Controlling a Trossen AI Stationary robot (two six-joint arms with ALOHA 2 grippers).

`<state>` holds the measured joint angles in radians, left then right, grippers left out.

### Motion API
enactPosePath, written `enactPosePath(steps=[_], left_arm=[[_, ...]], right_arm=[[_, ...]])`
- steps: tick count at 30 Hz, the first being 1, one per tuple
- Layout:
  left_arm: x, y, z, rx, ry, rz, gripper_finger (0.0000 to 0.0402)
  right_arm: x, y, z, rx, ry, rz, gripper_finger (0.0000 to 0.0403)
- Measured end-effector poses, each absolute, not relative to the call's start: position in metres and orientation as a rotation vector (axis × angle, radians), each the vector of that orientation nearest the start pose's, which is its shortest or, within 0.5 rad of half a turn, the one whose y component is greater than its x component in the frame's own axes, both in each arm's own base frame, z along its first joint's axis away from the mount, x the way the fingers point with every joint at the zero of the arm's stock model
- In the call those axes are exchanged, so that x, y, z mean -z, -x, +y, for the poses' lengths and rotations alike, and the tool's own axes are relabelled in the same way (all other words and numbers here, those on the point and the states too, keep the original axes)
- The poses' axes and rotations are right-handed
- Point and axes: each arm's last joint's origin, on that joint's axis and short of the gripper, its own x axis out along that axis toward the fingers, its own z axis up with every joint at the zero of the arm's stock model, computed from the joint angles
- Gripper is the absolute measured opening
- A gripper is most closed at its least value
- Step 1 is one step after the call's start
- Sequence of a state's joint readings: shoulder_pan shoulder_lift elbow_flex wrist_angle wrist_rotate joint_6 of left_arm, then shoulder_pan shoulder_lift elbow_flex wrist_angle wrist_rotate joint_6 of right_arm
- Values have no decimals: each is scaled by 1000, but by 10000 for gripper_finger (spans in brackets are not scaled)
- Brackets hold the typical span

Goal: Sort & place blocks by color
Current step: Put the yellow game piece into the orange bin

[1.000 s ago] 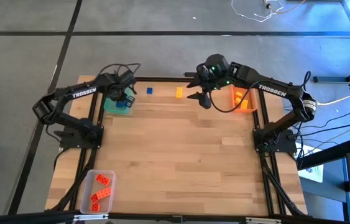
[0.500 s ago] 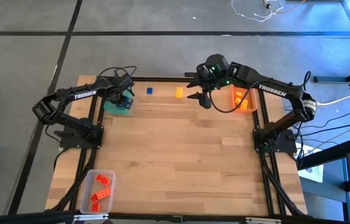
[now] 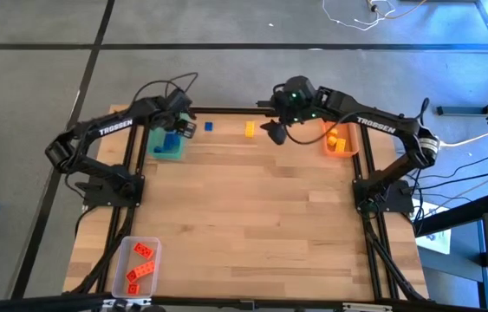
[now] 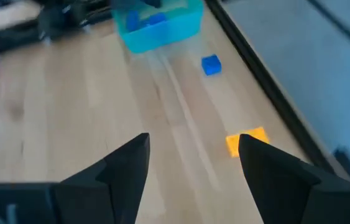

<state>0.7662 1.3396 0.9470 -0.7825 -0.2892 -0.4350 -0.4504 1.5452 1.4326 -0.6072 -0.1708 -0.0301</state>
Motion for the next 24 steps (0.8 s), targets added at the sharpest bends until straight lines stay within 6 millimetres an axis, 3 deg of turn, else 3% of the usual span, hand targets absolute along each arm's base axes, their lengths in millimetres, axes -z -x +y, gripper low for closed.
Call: enactPosePath(steps=[6,9,14,19,24], left_arm=[[-275,-188,180,-1123,554,871,180],[-290,-193,180,-1110,540,822,181],[-305,-200,177,-1062,534,776,181],[-307,-207,172,-935,481,792,181],[-307,-210,170,-800,390,832,181]], right_arm=[[-309,-324,-156,398,-495,689,246],[-292,-337,-164,428,-553,683,246],[-268,-352,-178,546,-511,673,246],[-244,-358,-192,644,-519,713,246],[-217,-362,-201,504,-236,874,246]])
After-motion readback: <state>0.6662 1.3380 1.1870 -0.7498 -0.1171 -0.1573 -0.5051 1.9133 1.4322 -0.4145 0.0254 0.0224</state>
